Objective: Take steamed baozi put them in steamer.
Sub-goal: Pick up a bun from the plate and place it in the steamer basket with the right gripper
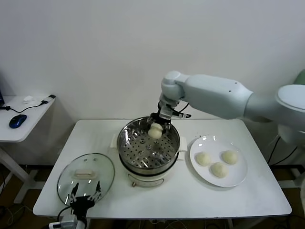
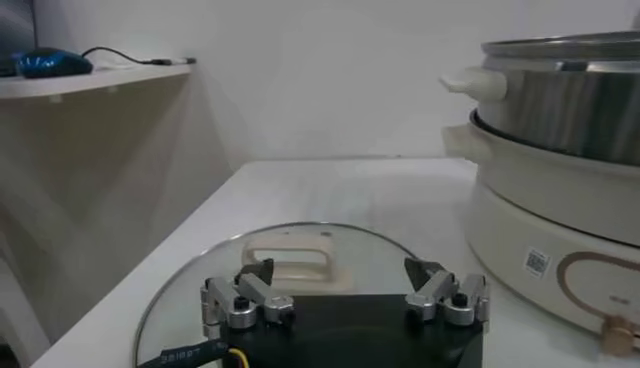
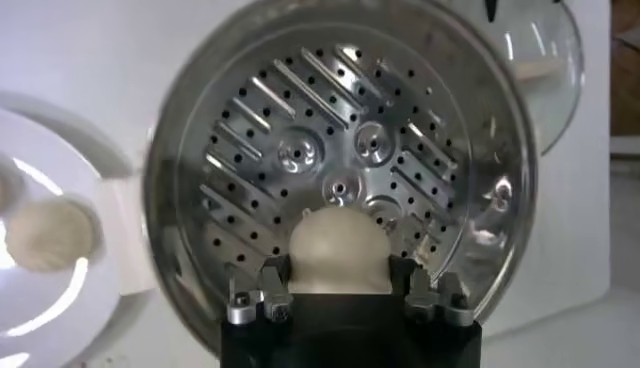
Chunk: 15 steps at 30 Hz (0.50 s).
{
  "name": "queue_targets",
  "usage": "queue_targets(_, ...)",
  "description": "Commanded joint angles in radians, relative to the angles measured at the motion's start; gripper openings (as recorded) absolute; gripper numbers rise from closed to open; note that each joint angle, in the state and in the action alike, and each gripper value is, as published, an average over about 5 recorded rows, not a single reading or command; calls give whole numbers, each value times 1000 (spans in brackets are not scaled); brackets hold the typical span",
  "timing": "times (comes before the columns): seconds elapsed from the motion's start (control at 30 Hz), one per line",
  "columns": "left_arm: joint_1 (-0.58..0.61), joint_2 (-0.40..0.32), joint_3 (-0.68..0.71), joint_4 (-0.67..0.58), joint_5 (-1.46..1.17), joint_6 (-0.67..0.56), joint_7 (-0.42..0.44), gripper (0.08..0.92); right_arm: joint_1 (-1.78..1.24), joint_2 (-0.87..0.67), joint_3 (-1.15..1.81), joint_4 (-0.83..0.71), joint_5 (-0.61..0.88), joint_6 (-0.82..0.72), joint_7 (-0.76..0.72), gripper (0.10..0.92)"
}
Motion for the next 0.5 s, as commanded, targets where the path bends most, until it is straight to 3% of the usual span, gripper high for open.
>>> queue_targets(0.03, -1, -1, 1, 8, 2, -9, -8, 823, -112, 111, 75, -212, -137, 110, 27, 645)
queue_targets(0.5, -7, -3, 0, 10, -5, -9, -10, 823, -122, 175, 76, -320, -105, 137, 5, 675)
